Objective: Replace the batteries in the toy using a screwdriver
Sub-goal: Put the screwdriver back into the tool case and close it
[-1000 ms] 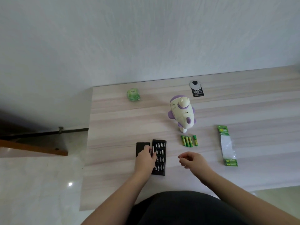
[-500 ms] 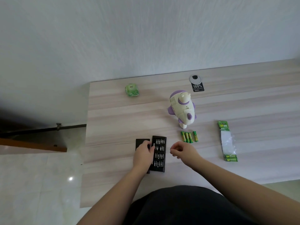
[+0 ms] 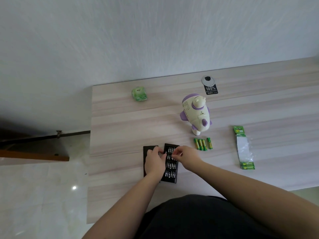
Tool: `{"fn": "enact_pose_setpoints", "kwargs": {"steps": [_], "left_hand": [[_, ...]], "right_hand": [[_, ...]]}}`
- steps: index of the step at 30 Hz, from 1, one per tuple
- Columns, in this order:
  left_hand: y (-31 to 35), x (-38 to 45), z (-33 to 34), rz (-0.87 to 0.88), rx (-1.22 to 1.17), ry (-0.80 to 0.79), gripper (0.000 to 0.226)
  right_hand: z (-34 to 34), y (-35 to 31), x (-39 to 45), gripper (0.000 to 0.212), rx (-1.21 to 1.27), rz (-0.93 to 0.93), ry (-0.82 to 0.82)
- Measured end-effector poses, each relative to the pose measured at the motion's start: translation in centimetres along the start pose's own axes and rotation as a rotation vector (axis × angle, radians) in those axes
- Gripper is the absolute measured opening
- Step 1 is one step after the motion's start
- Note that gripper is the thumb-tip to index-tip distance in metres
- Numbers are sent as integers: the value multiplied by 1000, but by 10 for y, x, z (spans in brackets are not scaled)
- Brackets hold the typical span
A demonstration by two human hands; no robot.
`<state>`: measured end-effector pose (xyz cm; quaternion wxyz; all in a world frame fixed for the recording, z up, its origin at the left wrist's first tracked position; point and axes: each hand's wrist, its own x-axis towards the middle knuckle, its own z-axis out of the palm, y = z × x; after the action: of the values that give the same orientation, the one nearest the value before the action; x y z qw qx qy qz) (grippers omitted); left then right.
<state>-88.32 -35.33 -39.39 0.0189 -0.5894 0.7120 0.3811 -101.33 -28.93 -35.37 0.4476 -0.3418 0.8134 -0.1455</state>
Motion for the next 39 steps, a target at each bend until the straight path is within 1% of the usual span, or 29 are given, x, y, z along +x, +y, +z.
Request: {"fn": "enact_pose_setpoints", "kwargs": {"steps": [4, 7, 9, 10, 13, 16, 20, 23, 26, 29, 31, 34, 39], "left_hand": [[-1, 2, 0, 8, 0, -5, 13], [-3, 1, 0, 24, 11, -2, 15], [-5, -1, -1, 63, 48, 1, 24], [-6, -1, -1, 97, 83, -1, 32], [-8, -6, -2, 233, 266, -40, 50], [-8, -8, -1, 290, 398, -80, 54], [-5, -9, -1, 288, 441, -74, 53], [-6, -11, -1, 317, 459, -82, 56], [-9, -9, -3, 338, 448, -162, 71], [-6, -6, -10, 331, 437, -302, 98], [-5, -5, -14, 329, 439, -354, 110], [-5, -5, -15, 325, 410, -374, 115], [-7, -4, -14, 319, 366, -378, 116]], "right_hand": [[7, -4, 3, 17, -17, 8, 4], [10, -3, 3, 10, 57, 33, 83], [9, -3, 3, 4, 151, 31, 98], [8, -2, 2, 5, 203, 25, 88], [2, 2, -4, 7, 267, 17, 60], [-2, 7, -9, 8, 229, 17, 66], [1, 18, -13, 14, 134, 2, 76], [5, 21, -15, 24, 84, -28, 77], [9, 23, -14, 29, 55, -29, 77], [12, 26, -10, 27, 34, -25, 122], [15, 27, -7, 24, 14, -18, 149], [17, 26, -4, 21, -32, -41, 180], [21, 22, -3, 21, -84, -111, 225]]}}
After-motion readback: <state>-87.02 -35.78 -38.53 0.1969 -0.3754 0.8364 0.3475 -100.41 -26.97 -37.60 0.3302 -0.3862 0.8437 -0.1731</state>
